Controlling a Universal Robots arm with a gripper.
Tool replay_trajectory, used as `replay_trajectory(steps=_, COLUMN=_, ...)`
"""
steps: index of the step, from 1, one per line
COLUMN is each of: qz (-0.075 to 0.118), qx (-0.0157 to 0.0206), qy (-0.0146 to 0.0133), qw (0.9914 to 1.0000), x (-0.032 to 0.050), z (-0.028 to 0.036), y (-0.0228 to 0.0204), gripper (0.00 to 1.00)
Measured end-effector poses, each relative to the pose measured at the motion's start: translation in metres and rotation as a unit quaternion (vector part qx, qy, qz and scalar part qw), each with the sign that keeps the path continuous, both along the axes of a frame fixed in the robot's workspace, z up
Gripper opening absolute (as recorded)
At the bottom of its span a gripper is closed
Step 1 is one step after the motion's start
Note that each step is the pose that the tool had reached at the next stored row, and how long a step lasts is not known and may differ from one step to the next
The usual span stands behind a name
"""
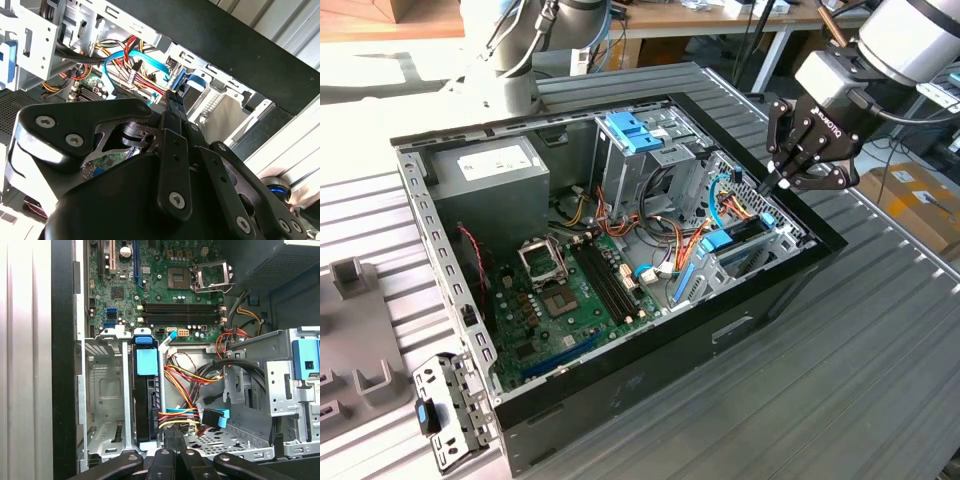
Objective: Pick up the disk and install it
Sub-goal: 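Insert the second disk wire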
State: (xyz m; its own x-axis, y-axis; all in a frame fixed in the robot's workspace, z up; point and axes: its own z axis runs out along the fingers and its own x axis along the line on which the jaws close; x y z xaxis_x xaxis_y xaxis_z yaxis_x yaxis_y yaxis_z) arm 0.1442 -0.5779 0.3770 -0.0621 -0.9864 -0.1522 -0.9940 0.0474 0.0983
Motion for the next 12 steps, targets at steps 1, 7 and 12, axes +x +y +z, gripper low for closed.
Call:
replay_trajectory(steps=1, qz=0.0, qx=0.0, qy=0.0, qw=1.0, x=0.0, z=0.0, y=0.0, gripper=0.11)
replay_trajectory(steps=7, qz=0.0, qx=0.0, qy=0.0, qw=1.0, x=0.0, z=0.0001, y=0.0, gripper=0.11)
replay_trajectory(steps=12, qz=0.0, qx=0.0, qy=0.0, qw=1.0, x=0.0, z=0.0208, y=0.0001, gripper=0.42)
